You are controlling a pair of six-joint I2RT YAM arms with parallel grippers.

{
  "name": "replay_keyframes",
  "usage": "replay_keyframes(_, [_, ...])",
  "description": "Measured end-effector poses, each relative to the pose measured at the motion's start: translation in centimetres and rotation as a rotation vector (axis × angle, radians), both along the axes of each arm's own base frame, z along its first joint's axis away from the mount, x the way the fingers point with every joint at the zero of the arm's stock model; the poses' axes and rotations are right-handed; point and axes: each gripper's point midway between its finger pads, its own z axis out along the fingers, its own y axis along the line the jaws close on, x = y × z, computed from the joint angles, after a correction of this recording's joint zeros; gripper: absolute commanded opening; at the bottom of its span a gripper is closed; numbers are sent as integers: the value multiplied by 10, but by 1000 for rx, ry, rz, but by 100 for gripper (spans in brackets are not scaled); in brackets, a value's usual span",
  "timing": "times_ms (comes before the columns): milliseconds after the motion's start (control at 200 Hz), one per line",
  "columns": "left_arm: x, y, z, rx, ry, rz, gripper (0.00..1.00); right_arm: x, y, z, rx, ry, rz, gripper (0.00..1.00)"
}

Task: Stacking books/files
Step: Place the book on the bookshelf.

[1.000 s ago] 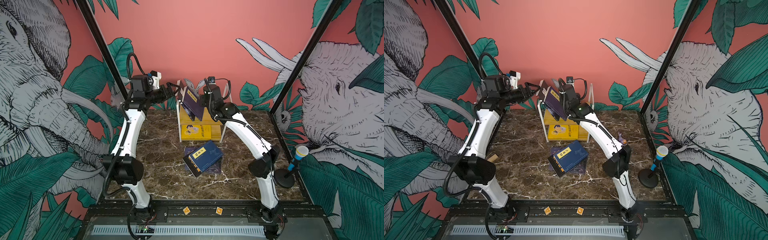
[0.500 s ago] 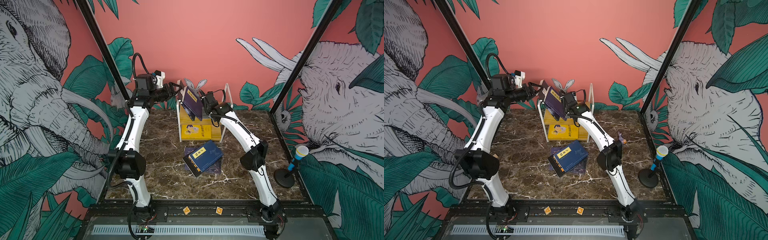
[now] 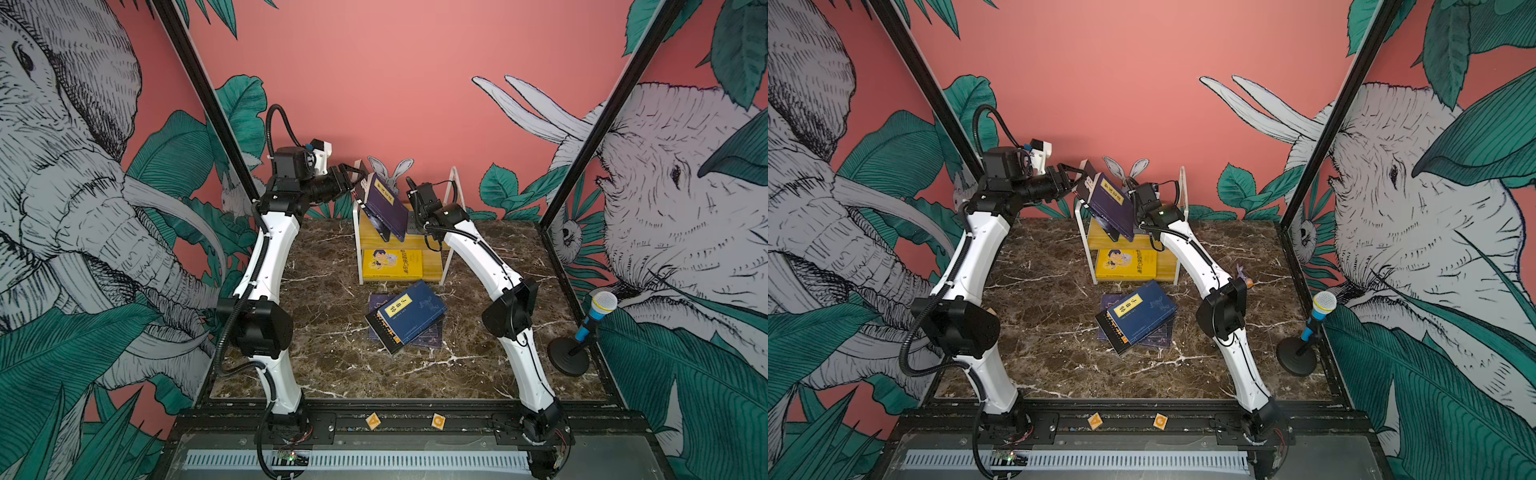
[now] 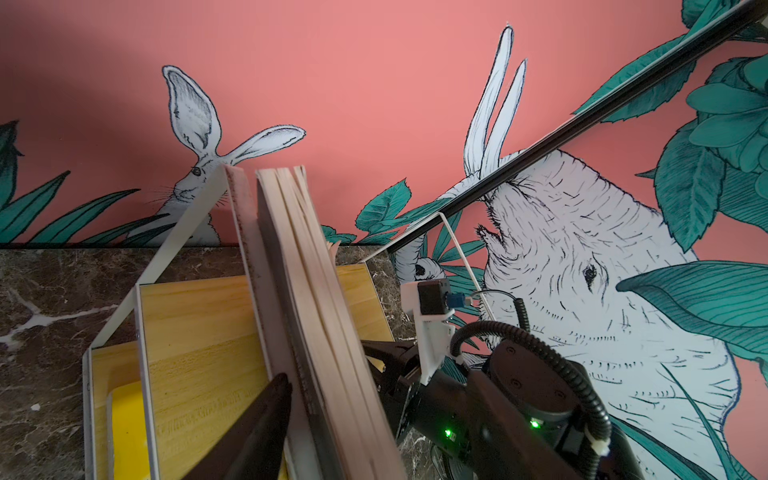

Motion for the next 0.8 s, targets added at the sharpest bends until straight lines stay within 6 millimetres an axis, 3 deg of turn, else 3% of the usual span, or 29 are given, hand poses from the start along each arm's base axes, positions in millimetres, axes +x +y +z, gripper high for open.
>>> replay_keyframes(400, [-1, -2, 0, 0, 0, -4, 66, 12, 26, 0, 137, -19, 37, 0])
replay_keyframes(800, [-1, -3, 0, -4, 3, -5, 57, 18, 50, 2, 237, -35, 93, 0])
